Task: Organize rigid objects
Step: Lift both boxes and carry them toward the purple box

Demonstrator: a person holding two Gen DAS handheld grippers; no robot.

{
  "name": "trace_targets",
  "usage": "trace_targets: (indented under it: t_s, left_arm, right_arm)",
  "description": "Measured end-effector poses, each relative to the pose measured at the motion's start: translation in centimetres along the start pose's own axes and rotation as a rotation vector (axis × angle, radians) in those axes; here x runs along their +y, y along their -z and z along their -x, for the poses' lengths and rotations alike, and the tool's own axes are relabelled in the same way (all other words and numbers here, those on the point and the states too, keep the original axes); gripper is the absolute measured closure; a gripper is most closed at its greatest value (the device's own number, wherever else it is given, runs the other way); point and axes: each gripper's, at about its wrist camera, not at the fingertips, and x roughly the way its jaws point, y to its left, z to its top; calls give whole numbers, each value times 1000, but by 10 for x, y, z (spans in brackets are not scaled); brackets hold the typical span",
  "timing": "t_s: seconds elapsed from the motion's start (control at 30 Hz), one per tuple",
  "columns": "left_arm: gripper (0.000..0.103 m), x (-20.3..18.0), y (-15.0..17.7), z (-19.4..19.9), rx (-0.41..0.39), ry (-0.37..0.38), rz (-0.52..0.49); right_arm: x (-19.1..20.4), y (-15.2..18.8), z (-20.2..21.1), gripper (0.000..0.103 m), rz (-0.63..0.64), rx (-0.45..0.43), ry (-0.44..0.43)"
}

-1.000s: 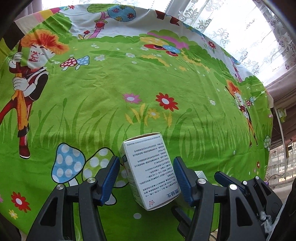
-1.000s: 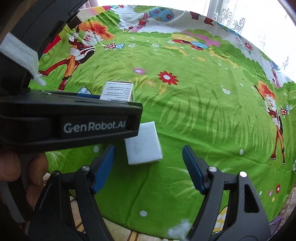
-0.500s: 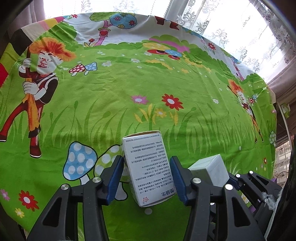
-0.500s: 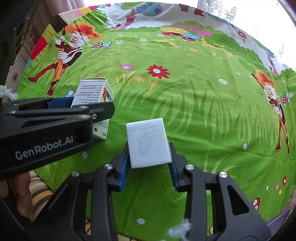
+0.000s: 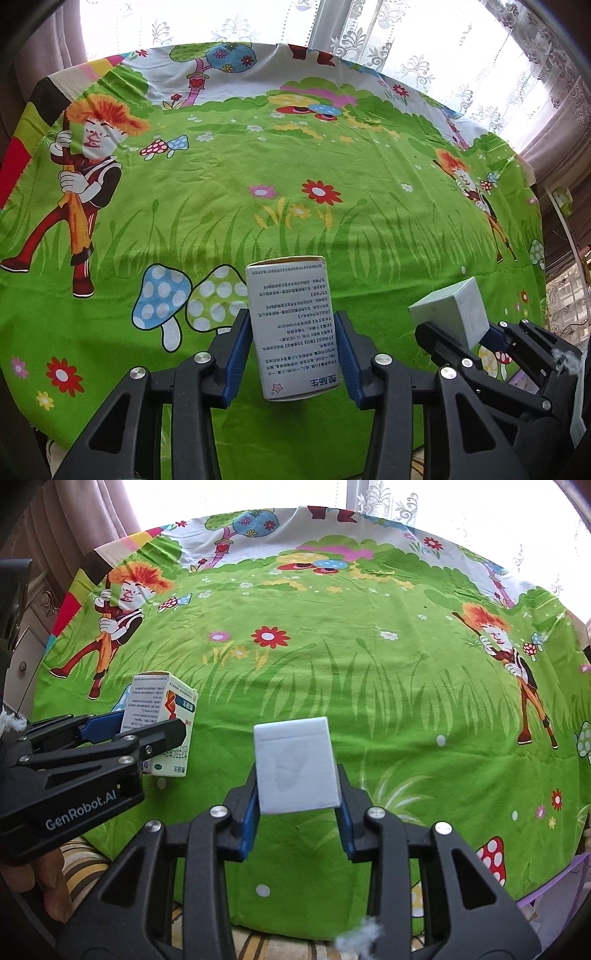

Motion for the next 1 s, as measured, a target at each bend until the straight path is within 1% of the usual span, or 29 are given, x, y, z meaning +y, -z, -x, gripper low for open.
trace_targets:
  t_s: [0.2,0.33,0.57,0.73,0.83,1.0]
  left_arm:
    - [58,-10,4,26,-45,27,-13]
    - [58,-18,8,43,-69,51,-21]
    - [58,-43,28,67,-85,130,-38]
    - [58,-72,43,85,-95,185,-84]
    - [58,-93,55,94,-92,234,-117]
    - [58,-136,72,106,-87,302,-207]
  right_arm:
    - [-6,9,27,63,-22,-42,18]
    - [-11,18,46,63,-55,-66,14]
    - [-22,39,85,63,-93,-115,31]
    - [-36,58,113,63,-113,-142,53]
    - [-48,72,131,63,-135,-158,62]
    - [-79,98,163,63,-185,-178,100]
